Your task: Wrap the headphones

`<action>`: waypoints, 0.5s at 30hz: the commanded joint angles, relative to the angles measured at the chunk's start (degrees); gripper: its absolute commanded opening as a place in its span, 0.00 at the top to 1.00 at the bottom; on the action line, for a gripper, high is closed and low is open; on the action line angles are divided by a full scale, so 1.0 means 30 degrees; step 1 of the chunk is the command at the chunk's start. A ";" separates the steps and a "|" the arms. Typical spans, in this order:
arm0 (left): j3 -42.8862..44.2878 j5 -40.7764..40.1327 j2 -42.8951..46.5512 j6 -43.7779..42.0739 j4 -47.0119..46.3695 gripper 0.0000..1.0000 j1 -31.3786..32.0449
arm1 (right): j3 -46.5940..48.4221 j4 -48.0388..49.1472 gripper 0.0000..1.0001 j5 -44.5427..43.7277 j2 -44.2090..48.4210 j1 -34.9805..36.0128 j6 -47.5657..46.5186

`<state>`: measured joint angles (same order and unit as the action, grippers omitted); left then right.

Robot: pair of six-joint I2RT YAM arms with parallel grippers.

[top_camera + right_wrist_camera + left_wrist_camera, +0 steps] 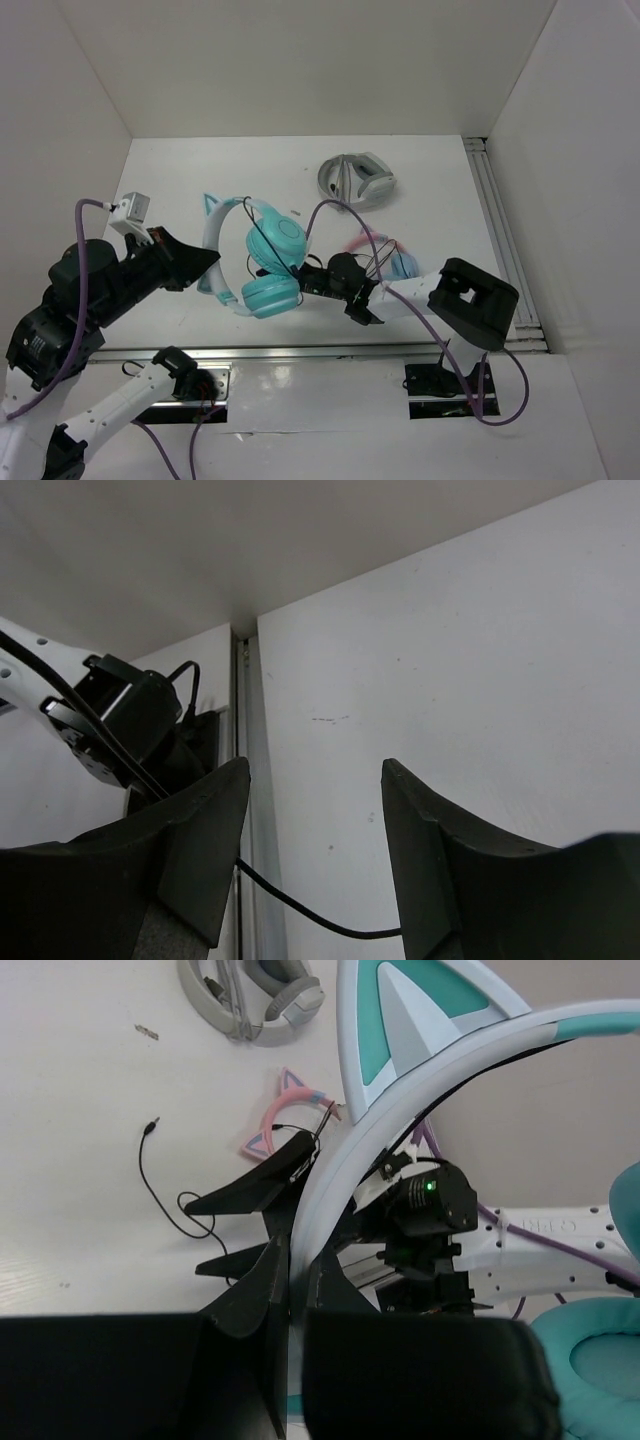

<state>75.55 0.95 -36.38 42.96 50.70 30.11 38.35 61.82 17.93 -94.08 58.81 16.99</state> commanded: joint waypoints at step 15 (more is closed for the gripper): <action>0.1270 -0.6757 0.0350 0.2206 -0.1899 1.00 0.0071 | 0.1836 0.5555 0.36 0.0936 -0.3795 0.2192 0.1865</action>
<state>75.99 -14.31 -34.24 47.11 50.65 30.15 41.28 70.89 19.70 -104.64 63.48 21.96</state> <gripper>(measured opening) 0.128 0.635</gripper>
